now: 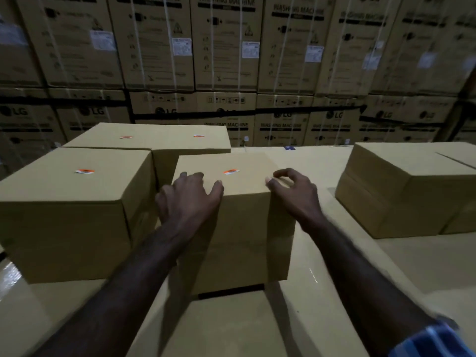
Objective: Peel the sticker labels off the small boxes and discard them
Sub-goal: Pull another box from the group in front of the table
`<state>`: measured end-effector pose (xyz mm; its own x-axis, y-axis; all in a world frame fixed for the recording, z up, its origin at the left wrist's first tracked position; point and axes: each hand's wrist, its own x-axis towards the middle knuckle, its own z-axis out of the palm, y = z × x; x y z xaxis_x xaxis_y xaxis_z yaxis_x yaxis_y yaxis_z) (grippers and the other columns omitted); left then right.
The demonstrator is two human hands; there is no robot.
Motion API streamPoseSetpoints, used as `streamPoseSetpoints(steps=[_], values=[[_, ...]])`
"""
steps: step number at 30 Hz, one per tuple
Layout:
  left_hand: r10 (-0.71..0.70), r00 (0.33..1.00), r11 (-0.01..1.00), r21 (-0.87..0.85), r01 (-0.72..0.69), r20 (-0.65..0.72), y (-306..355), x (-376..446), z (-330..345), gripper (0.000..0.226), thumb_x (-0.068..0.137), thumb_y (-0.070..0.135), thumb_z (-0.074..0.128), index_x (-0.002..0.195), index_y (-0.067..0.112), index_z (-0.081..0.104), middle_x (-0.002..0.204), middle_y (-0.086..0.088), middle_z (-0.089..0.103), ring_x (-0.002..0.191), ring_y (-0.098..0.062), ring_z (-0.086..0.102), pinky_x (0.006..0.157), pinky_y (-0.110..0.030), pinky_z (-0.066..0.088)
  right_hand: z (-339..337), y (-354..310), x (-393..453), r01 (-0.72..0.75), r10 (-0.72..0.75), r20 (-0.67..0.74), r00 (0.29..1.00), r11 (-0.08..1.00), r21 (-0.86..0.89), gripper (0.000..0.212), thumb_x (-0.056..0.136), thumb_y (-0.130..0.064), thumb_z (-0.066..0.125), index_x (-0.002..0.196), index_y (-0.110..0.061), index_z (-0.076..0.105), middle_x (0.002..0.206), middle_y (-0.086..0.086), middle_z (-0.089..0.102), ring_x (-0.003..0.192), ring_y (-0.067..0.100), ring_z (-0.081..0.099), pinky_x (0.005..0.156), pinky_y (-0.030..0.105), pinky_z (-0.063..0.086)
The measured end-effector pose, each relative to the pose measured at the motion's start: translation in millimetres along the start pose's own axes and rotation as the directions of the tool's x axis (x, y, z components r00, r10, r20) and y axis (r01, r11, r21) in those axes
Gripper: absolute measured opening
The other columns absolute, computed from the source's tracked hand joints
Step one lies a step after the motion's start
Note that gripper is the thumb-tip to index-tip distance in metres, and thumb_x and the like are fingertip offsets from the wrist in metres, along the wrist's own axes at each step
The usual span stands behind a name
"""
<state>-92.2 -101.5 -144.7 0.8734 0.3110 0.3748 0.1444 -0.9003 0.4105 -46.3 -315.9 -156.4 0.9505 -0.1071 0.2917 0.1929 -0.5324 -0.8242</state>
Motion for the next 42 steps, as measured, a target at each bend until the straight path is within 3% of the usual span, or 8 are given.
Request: streamPoseSetpoints(steps=[6,12,17,21,28,33,39,42], values=[[0.180,0.973,0.983,0.047,-0.175,-0.145,87,-30,-15,0.067,0.087,0.062,0.046,0.139,0.022,0.048,0.137,-0.012,0.053,0.109,-0.033,0.060,0.083,-0.043,0.047,-93,22,-3,0.023,-0.018,-0.099,0.995,0.999,0.047,0.036,0.084,-0.050,0.067,0.115,-0.032,0.066,0.130,-0.003,0.059,0.118,0.017,0.050,0.095,0.048,0.051],[0.268,0.959,0.962,0.067,-0.263,-0.089,180,-66,13,0.066,0.088,0.063,0.043,0.142,0.025,0.043,0.140,-0.007,0.050,0.107,-0.029,0.062,0.069,-0.033,0.043,-184,82,-11,-0.013,0.023,-0.152,0.988,0.998,0.064,0.032,0.084,-0.046,0.069,0.113,-0.034,0.065,0.133,0.000,0.056,0.118,0.015,0.049,0.091,0.044,0.053],[0.232,0.972,0.970,0.084,-0.230,-0.018,262,-109,51,0.067,0.089,0.062,0.041,0.146,0.027,0.037,0.150,-0.007,0.041,0.117,-0.029,0.057,0.085,-0.040,0.049,-258,141,-20,-0.065,0.074,-0.121,0.990,0.995,0.070,0.032,0.087,-0.039,0.068,0.117,-0.029,0.065,0.136,0.003,0.054,0.114,0.015,0.049,0.068,0.025,0.047],[0.207,0.978,0.967,0.151,-0.205,0.002,307,-142,75,0.068,0.088,0.065,0.039,0.146,0.030,0.034,0.153,-0.005,0.036,0.115,-0.030,0.059,0.083,-0.040,0.050,-298,186,-29,-0.104,0.116,-0.100,0.988,0.987,0.121,0.030,0.084,-0.040,0.070,0.113,-0.032,0.066,0.130,-0.005,0.056,0.118,0.016,0.049,0.082,0.038,0.052],[0.124,0.992,0.961,0.243,-0.128,0.033,328,-179,85,0.069,0.086,0.069,0.038,0.147,0.035,0.032,0.155,-0.001,0.032,0.117,-0.028,0.059,0.083,-0.040,0.050,-323,217,-38,-0.018,0.020,-0.026,0.999,0.994,0.105,0.033,0.085,-0.038,0.069,0.117,-0.029,0.065,0.104,-0.024,0.051,0.090,-0.012,0.047,0.065,0.014,0.043],[0.049,0.995,0.964,0.255,-0.071,0.090,328,-185,87,0.071,0.086,0.071,0.037,0.148,0.038,0.028,0.159,0.000,0.022,0.125,-0.028,0.054,0.090,-0.043,0.049,-325,221,-52,0.029,-0.029,0.020,0.999,0.999,0.015,0.038,0.089,-0.043,0.063,0.124,-0.030,0.059,0.114,-0.015,0.054,0.085,-0.002,0.055,0.062,0.012,0.045],[-0.005,0.979,0.950,0.308,-0.060,0.205,319,-183,84,0.072,0.086,0.074,0.029,0.148,0.038,0.027,0.159,0.000,0.024,0.124,-0.029,0.054,0.088,-0.040,0.051,-322,205,-51,0.094,-0.052,0.155,0.987,0.956,-0.279,0.047,0.093,-0.053,0.050,0.137,-0.038,0.047,0.135,-0.001,0.052,0.116,0.015,0.049,0.092,0.038,0.051],[0.027,0.962,0.941,0.317,-0.115,0.271,315,-179,86,0.070,0.088,0.072,0.025,0.146,0.035,0.030,0.154,0.001,0.033,0.127,-0.028,0.049,0.087,-0.039,0.049,-323,186,-41,0.216,-0.087,0.235,0.968,0.767,-0.605,0.048,0.096,-0.056,0.039,0.140,-0.037,0.044,0.155,0.005,0.033,0.143,0.025,0.027,0.119,0.055,0.009]])
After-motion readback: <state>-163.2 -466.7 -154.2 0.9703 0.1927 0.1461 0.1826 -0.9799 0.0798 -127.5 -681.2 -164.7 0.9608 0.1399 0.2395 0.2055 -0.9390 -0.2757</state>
